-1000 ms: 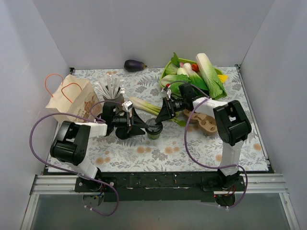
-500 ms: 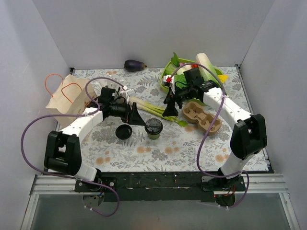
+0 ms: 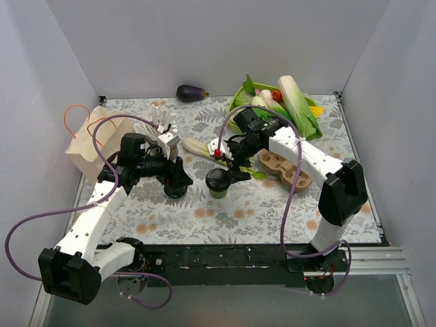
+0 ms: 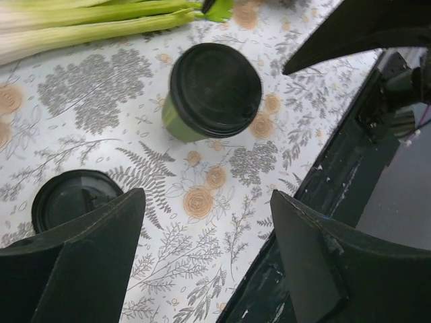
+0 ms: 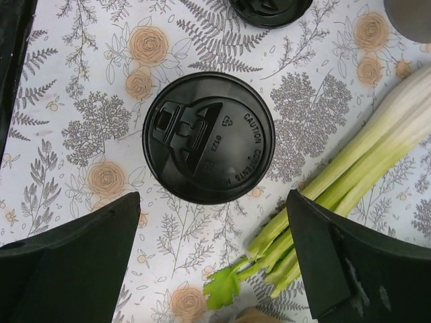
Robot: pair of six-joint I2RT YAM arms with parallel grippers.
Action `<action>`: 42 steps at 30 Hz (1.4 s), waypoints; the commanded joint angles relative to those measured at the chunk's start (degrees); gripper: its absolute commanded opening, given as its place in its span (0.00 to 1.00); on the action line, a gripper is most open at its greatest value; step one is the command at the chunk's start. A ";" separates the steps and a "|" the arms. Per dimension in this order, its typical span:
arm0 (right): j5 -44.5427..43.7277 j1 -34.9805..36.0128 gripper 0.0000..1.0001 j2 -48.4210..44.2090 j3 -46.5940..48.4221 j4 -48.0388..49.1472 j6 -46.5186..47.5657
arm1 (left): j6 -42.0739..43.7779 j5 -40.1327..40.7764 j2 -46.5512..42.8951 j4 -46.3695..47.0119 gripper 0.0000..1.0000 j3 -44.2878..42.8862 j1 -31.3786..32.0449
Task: Pack the takeout coffee
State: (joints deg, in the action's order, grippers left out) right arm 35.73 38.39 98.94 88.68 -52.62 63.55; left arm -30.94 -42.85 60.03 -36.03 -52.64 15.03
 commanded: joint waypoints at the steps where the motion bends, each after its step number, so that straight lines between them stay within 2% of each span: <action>1: 0.13 1.15 0.98 3.88 5.78 -3.89 4.48 | -3.16 5.23 0.52 0.70 0.75 0.09 -3.07; 6: 0.75 1.86 0.98 6.70 7.73 -4.16 4.13 | -1.40 7.78 1.67 -0.44 0.75 -2.38 -3.51; 23: -0.04 4.50 0.98 13.74 16.43 -12.24 4.74 | -4.04 5.59 0.97 2.54 0.76 0.96 -4.66; 42: -2.85 7.13 0.98 15.15 16.00 -8.90 0.35 | -5.01 5.15 0.79 3.78 0.76 1.93 -4.74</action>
State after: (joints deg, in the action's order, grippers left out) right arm 33.39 44.93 114.10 104.27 -62.00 65.69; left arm -35.70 -36.69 62.15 -33.78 -51.29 10.61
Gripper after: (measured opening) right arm 0.979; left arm 0.757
